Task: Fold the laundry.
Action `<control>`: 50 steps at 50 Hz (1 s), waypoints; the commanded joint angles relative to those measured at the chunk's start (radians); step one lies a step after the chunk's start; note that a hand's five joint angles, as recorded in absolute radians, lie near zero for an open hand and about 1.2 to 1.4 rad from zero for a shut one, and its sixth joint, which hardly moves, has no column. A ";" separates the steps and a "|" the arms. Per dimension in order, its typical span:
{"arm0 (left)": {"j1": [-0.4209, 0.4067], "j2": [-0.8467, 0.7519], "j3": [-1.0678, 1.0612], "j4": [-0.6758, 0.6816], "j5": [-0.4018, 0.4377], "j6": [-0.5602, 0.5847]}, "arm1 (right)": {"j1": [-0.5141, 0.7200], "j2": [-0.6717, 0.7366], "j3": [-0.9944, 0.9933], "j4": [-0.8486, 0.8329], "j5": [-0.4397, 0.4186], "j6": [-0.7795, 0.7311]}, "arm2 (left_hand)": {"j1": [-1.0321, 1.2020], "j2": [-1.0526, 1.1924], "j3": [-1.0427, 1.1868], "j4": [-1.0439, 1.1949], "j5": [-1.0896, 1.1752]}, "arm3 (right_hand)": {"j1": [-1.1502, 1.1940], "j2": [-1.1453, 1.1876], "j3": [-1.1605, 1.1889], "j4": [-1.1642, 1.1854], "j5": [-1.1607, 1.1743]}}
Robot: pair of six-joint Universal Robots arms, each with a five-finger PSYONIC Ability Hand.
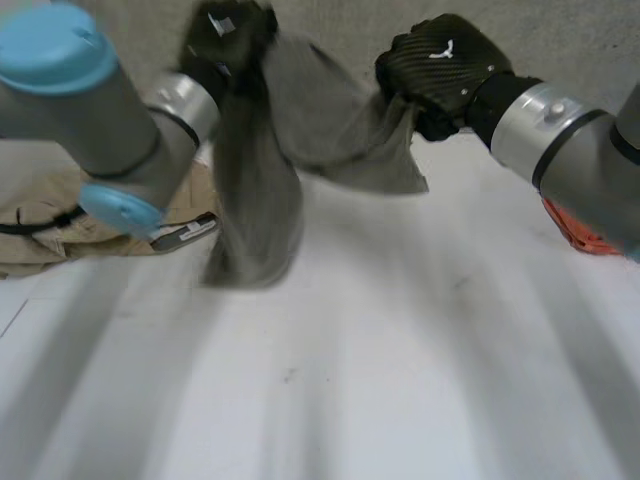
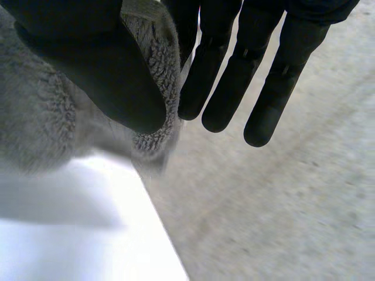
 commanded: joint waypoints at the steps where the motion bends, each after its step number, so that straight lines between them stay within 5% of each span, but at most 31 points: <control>1: 0.023 0.189 -0.156 0.056 -0.028 0.011 | -0.027 0.161 -0.151 -0.080 -0.015 -0.088 | 0.279 0.204 0.217 0.202 0.290 | 0.277 0.213 0.204 0.199 0.235; 13: -0.031 0.105 -0.554 0.072 -0.089 0.012 | -0.013 0.314 0.100 -0.307 -0.215 -0.124 | 0.279 0.204 0.217 0.202 0.290 | 0.277 0.213 0.204 0.199 0.235; 18: -0.053 0.009 -0.565 0.020 -0.158 0.002 | -0.011 0.385 0.215 -0.361 -0.229 -0.134 | -0.052 -0.127 -0.115 -0.129 -0.041 | 0.254 0.190 0.180 0.176 0.211; 20: -0.059 0.006 -0.549 -0.042 -0.192 0.002 | -0.013 0.402 0.254 -0.364 -0.218 -0.154 | -0.178 -0.253 -0.241 -0.255 -0.167 | 0.043 -0.021 -0.030 -0.035 0.000; 24: -0.051 0.037 -0.520 -0.146 -0.230 -0.001 | -0.013 0.393 0.298 -0.351 -0.145 -0.176 | -0.445 -0.520 -0.508 -0.523 -0.434 | -0.345 -0.409 -0.418 -0.423 -0.387; 31: 0.000 0.158 -0.514 -0.240 -0.198 0.002 | 0.022 0.178 0.363 -0.233 0.162 -0.078 | -0.639 -0.714 -0.702 -0.717 -0.628 | -0.944 -1.008 -1.018 -1.022 -0.987; 42: 0.127 0.281 -0.482 -0.333 -0.019 0.080 | 0.055 -0.015 0.309 0.065 0.487 0.166 | -0.792 -0.867 -0.855 -0.869 -0.781 | -0.944 -1.008 -1.018 -1.022 -0.987; 50: 0.253 0.171 -0.326 -0.450 0.130 0.193 | 0.033 0.061 0.174 0.367 0.523 0.494 | -0.792 -0.867 -0.855 -0.869 -0.781 | -0.944 -1.008 -1.018 -1.022 -0.987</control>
